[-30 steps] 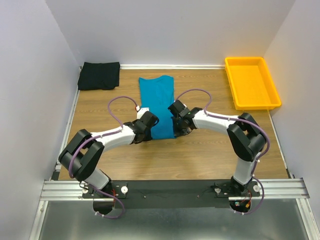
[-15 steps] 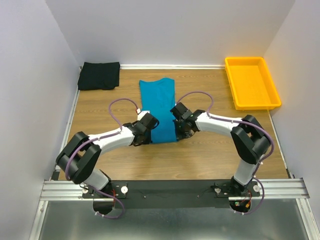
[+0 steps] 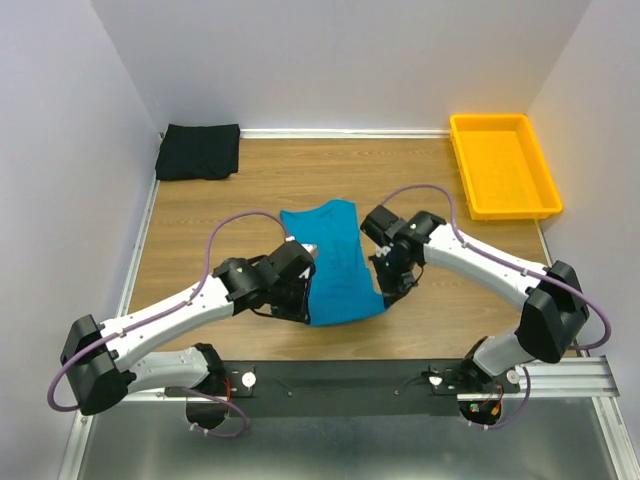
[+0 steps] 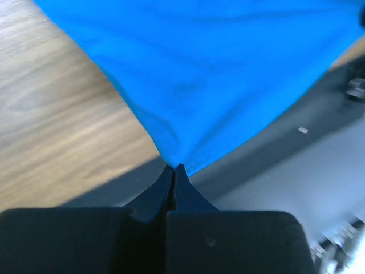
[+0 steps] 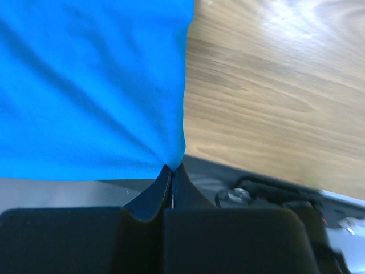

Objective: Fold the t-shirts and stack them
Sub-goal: Fold the tshirt

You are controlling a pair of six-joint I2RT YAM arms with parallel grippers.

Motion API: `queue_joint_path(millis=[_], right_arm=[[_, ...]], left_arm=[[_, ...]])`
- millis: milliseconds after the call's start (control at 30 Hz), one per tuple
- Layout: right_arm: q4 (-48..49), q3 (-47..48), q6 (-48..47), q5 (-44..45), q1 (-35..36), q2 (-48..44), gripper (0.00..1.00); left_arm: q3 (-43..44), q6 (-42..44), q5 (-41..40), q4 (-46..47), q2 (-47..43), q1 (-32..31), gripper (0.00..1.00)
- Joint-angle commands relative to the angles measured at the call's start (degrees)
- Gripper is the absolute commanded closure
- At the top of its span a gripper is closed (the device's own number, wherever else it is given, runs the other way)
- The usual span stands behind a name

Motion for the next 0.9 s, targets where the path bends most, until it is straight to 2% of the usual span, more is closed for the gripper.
queue_joint_path(millis=[0, 67, 200, 400, 633, 867], right_arm=[[-11.9, 10.6, -2.5, 11.3, -1.8, 2.1, 0.99], [-11.8, 14.8, -3.3, 13.4, -2.5, 4.2, 0.99], [-11.9, 26.9, -5.7, 16.9, -4.0, 10.3, 1.00], [-12.0, 37.3, -7.8, 17.8, -4.6, 16.1, 0.99], [-12.1, 45.9, -9.5, 18.9, -6.0, 21.0, 0.99], [-10.5, 53.0, -11.7, 20.2, -7.7, 26.2, 1.00]], left_arm=[[3.9, 2.1, 3.1, -8.8, 0.0, 3.4, 1.00], [5.7, 5.8, 1.5, -8.7, 0.9, 5.7, 1.00], [9.7, 11.4, 1.1, -6.8, 3.0, 14.2, 1.00], [15.5, 17.7, -3.1, -5.2, 7.7, 18.8, 1.00], [20.5, 19.1, -3.2, -1.7, 10.8, 23.1, 1.00], [20.1, 19.1, -2.8, 2.5, 13.1, 26.8, 1.00]])
